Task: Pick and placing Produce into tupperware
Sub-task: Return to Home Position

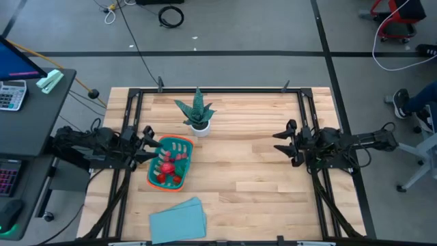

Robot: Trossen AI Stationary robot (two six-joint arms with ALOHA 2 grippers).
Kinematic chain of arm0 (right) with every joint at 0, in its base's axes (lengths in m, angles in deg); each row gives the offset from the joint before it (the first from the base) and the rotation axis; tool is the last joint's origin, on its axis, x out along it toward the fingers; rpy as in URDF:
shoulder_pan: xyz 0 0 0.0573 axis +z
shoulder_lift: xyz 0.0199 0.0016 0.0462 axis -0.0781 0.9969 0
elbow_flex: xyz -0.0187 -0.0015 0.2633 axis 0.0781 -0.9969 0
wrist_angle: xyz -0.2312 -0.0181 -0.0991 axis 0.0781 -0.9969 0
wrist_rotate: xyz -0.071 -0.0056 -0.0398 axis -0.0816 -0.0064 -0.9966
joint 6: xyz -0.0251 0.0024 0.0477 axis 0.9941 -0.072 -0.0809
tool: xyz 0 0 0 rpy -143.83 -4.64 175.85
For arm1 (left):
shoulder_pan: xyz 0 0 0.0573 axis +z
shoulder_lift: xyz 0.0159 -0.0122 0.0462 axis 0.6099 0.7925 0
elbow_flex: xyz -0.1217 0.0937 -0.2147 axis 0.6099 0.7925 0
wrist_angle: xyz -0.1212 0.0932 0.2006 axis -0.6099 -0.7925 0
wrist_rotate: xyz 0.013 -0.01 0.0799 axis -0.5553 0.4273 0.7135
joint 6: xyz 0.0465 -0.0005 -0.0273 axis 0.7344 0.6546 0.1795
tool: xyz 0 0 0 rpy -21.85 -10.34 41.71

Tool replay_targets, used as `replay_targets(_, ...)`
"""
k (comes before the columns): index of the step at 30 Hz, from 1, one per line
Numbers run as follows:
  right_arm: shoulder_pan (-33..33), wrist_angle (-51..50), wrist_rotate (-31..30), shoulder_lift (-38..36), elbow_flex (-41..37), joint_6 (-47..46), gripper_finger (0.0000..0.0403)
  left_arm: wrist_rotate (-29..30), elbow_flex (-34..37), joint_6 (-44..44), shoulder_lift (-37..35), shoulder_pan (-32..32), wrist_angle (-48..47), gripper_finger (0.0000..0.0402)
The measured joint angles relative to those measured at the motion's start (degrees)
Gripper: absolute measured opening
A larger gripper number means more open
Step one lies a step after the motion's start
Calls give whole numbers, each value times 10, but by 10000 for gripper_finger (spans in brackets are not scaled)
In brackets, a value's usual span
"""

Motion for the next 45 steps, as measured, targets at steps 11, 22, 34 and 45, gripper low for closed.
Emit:
replay_targets(11,0,-73,0,3,0,12,226,0,0,32,0,0,-85,189)
replay_targets(22,0,-73,-1,3,0,73,226,16,0,98,0,9,-88,188)
replay_targets(34,0,-93,-1,4,7,70,226,33,0,70,0,10,-105,191)
replay_targets(45,0,-94,0,3,7,69,226,33,0,16,0,10,-103,193)
